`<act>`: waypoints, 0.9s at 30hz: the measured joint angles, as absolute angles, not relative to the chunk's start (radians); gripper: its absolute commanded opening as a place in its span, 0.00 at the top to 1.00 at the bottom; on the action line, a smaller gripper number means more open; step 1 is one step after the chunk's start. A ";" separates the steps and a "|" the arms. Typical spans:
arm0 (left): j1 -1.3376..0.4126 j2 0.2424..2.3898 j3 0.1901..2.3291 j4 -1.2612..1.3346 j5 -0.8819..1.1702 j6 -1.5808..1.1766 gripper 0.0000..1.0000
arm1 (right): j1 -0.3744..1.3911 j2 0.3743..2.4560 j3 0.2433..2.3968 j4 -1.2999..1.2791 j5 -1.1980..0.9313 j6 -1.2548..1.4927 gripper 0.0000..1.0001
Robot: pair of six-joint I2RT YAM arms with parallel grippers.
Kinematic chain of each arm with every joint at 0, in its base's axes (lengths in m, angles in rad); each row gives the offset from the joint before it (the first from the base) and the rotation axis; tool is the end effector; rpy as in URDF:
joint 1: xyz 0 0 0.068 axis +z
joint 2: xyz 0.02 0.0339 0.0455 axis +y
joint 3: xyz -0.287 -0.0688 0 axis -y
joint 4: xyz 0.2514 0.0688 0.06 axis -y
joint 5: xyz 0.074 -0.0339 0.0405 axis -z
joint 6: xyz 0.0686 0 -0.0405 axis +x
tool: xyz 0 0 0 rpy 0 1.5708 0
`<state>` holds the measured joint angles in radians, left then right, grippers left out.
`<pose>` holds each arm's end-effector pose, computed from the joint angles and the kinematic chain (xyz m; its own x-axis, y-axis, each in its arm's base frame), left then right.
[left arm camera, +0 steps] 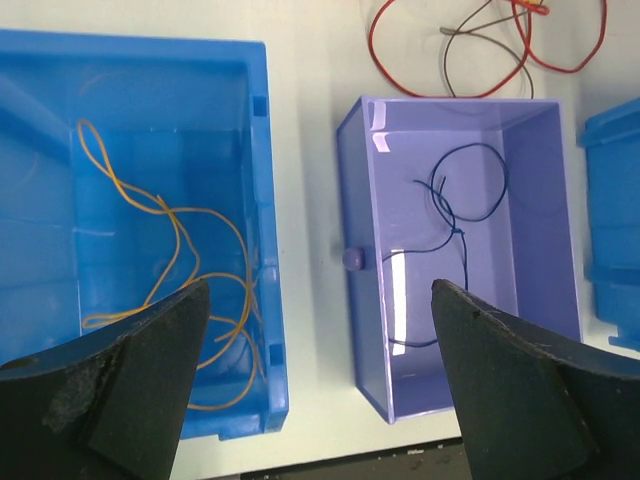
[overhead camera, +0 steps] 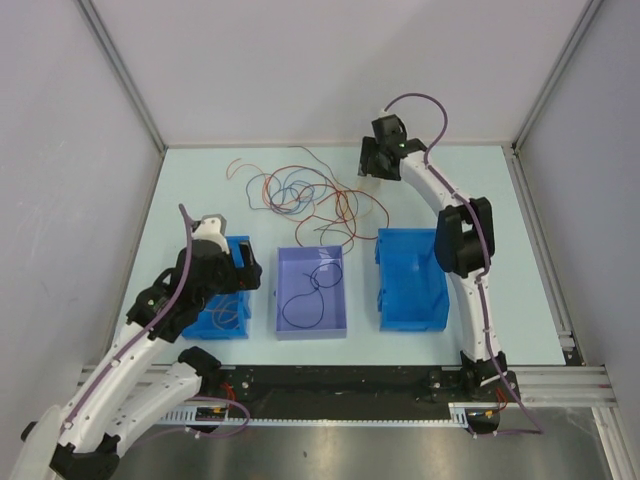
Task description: Untangle the cables
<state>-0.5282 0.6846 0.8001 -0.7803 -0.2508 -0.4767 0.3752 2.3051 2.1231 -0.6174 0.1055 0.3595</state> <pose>0.1390 -0.0614 0.2969 -0.6200 -0.1528 -0.7695 0.0394 0.9735 -0.2251 0.5326 0.2020 0.2381 -0.7286 0.0890 -0.6791 -0.0425 0.9837 0.1746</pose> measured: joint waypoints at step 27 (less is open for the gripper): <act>-0.528 0.720 0.800 -0.735 -0.278 -0.469 0.05 | 0.301 2.534 2.284 -0.617 0.097 0.337 0.56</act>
<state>-0.5278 0.7197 0.8001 -0.7345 -0.2779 -0.4690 0.3008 2.5343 2.2845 -0.6167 0.0971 0.3367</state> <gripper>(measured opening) 0.955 0.458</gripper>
